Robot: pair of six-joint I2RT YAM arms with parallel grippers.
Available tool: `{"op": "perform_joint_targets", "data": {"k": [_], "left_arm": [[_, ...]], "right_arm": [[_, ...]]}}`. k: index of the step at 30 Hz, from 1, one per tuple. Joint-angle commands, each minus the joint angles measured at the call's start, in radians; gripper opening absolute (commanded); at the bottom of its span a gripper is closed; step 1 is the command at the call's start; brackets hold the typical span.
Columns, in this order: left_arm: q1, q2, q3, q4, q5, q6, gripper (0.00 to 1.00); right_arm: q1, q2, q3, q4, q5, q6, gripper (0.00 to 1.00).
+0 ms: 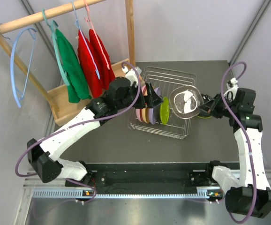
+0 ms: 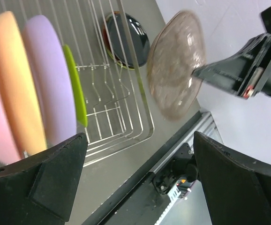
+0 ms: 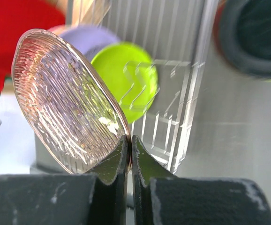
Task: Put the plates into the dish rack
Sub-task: Pick up the plate at the center of the board.
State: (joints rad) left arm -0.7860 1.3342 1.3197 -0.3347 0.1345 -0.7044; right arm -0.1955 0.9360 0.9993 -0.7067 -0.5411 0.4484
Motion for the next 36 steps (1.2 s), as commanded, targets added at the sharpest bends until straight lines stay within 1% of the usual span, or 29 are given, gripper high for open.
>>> {"op": "perform_joint_targets", "data": {"k": [1,5,9,14,16,18,19,21,22,25,26,28,29,30,32,33,34,35,36], "left_arm": [[0.002,0.04,-0.004,0.164,0.098,-0.066,0.99],[-0.002,0.083,0.004,0.204,0.134,-0.09,0.99],[-0.015,0.125,0.009,0.244,0.177,-0.11,0.99],[-0.033,0.175,0.024,0.252,0.174,-0.11,0.99],[-0.041,0.19,0.03,0.253,0.168,-0.104,0.98],[-0.048,0.2,0.045,0.238,0.156,-0.099,0.94],[-0.05,0.213,0.053,0.227,0.152,-0.096,0.88],[-0.061,0.221,0.076,0.186,0.111,-0.083,0.82],[-0.065,0.221,0.079,0.18,0.097,-0.078,0.75],[-0.071,0.221,0.082,0.177,0.085,-0.073,0.67],[-0.073,0.224,0.088,0.175,0.083,-0.072,0.58],[-0.076,0.223,0.092,0.164,0.073,-0.067,0.51],[-0.076,0.224,0.093,0.164,0.071,-0.067,0.43],[-0.076,0.221,0.093,0.164,0.068,-0.066,0.39],[-0.078,0.223,0.098,0.16,0.07,-0.063,0.29],[-0.079,0.221,0.099,0.157,0.07,-0.06,0.21],[-0.081,0.223,0.104,0.149,0.068,-0.058,0.2],[-0.081,0.224,0.111,0.145,0.06,-0.056,0.19],[-0.081,0.226,0.118,0.14,0.06,-0.05,0.13]], "right_arm": [[0.077,-0.04,-0.027,0.018,-0.059,0.021,0.0],[0.106,-0.054,-0.041,0.03,-0.071,0.029,0.0],[0.108,-0.048,-0.045,0.035,-0.117,0.033,0.0],[0.116,-0.04,-0.03,0.046,-0.175,0.035,0.0],[0.123,-0.036,-0.021,0.038,-0.178,0.033,0.0],[0.131,-0.031,-0.022,0.041,-0.184,0.032,0.0],[0.133,-0.031,-0.024,0.038,-0.186,0.033,0.0],[0.134,-0.034,-0.028,0.044,-0.189,0.038,0.0],[0.136,-0.035,-0.028,0.046,-0.194,0.039,0.0],[0.139,-0.028,-0.028,0.047,-0.198,0.036,0.0],[0.139,-0.023,-0.028,0.047,-0.203,0.036,0.0],[0.14,-0.02,-0.033,0.049,-0.203,0.033,0.0],[0.142,-0.019,-0.034,0.049,-0.203,0.033,0.0],[0.142,-0.019,-0.037,0.05,-0.203,0.03,0.0],[0.142,-0.014,-0.042,0.049,-0.203,0.029,0.01],[0.142,-0.014,-0.042,0.05,-0.203,0.029,0.02],[0.142,-0.014,-0.042,0.049,-0.203,0.027,0.05],[0.142,-0.017,-0.041,0.049,-0.201,0.027,0.1],[0.142,-0.017,-0.039,0.046,-0.2,0.026,0.12]]}}
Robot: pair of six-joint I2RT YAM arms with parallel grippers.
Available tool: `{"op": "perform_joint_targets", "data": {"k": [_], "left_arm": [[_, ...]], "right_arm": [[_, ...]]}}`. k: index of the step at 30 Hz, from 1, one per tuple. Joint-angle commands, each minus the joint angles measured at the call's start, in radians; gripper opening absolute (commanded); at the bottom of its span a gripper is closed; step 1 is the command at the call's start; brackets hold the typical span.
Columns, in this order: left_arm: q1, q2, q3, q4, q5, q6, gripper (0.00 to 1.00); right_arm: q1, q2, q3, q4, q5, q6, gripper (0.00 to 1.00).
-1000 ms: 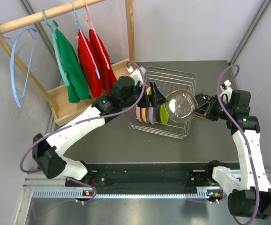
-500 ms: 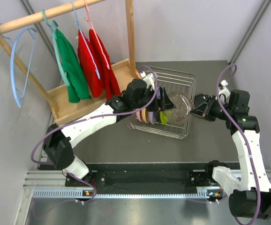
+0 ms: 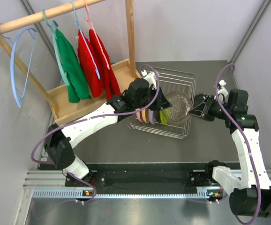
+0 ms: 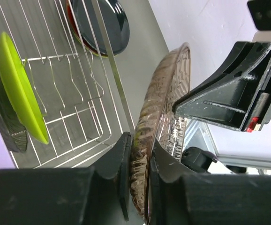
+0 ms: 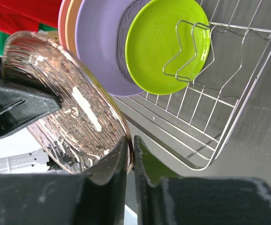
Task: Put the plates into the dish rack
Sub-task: Pick up the plate at the center of the board, then insert the plate into the dish rack.
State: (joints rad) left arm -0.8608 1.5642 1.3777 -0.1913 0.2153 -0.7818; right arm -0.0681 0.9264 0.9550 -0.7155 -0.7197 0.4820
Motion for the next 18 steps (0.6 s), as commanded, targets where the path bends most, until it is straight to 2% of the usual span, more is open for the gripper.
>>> {"op": "perform_joint_targets", "data": {"k": [1,2,4,5,9,13,18], "left_arm": [[-0.007,0.002,0.066,-0.011,-0.025,0.03,0.1],[-0.012,0.003,0.084,-0.031,-0.039,0.036,0.06],[-0.02,0.019,0.109,-0.068,-0.072,0.059,0.0],[-0.033,0.025,0.142,-0.121,-0.095,0.068,0.0],[-0.076,0.074,0.244,-0.279,-0.324,0.142,0.0],[-0.109,0.118,0.325,-0.396,-0.482,0.179,0.0],[-0.124,0.172,0.374,-0.493,-0.632,0.219,0.0]], "right_arm": [[0.014,-0.009,0.005,0.054,-0.018,-0.011,0.14],[0.014,-0.011,0.011,0.047,-0.003,-0.013,0.22],[0.016,-0.012,0.021,0.013,0.022,-0.029,0.32],[0.014,-0.012,0.037,-0.007,0.075,-0.042,0.44],[0.014,-0.024,0.094,-0.114,0.3,-0.092,0.66],[0.014,-0.043,0.128,-0.167,0.492,-0.1,0.74],[0.002,-0.057,0.126,-0.162,0.551,-0.065,0.76]]}}
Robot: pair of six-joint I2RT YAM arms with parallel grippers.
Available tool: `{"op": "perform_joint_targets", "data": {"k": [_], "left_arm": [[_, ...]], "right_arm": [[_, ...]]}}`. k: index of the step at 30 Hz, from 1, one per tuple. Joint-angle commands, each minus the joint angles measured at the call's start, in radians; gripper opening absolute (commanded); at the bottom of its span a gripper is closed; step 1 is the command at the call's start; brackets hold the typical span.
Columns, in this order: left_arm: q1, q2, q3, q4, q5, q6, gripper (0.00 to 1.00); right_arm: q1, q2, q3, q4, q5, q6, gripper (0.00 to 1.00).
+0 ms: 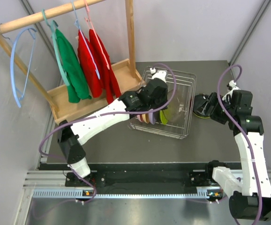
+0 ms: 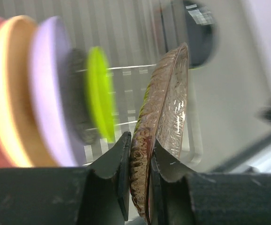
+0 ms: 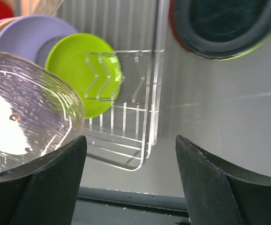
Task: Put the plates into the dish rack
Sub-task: Insert the plate into the dish rack.
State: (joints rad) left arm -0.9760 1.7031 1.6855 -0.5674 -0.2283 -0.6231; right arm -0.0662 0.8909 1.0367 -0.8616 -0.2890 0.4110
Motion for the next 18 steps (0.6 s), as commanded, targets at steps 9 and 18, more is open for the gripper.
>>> {"op": "perform_joint_targets", "data": {"k": [9,18], "left_arm": [[-0.039,0.118,0.134,-0.127,-0.373,0.095,0.0],[-0.058,0.164,0.137,-0.097,-0.43,0.115,0.0]], "right_arm": [[-0.115,-0.023,0.011,0.018,0.068,0.032,0.81],[-0.179,-0.017,-0.02,0.032,-0.018,0.022,0.82]]}}
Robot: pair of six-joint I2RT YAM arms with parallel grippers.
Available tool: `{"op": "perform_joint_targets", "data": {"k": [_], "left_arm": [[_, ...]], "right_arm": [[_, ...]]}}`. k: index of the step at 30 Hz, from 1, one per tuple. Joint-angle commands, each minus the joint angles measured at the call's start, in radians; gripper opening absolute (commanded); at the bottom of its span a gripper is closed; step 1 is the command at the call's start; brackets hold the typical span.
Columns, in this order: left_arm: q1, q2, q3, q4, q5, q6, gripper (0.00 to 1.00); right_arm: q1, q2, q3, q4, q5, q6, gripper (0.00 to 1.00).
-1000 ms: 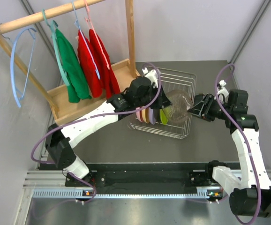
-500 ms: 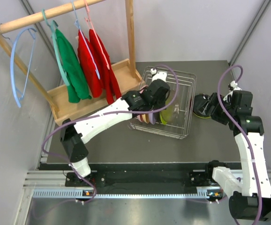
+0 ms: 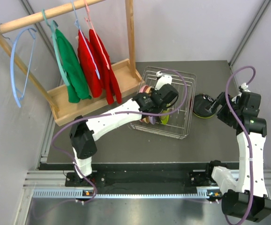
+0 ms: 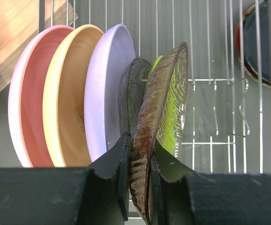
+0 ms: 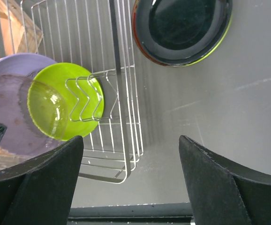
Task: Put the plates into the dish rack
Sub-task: Insert the plate into the dish rack.
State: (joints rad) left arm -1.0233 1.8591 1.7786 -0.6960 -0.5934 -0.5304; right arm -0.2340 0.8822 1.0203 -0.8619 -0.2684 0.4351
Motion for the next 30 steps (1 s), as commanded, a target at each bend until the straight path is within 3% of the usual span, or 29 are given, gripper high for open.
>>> {"op": "perform_joint_targets", "data": {"k": [1,30], "left_arm": [[-0.012,0.012,0.047,0.032,-0.072,0.023,0.0],[-0.04,0.193,0.154,-0.017,-0.094,-0.04,0.01]], "right_arm": [[-0.01,-0.008,-0.006,0.034,-0.043,-0.002,0.82],[-0.011,-0.022,-0.06,0.049,-0.055,0.001,0.83]]}}
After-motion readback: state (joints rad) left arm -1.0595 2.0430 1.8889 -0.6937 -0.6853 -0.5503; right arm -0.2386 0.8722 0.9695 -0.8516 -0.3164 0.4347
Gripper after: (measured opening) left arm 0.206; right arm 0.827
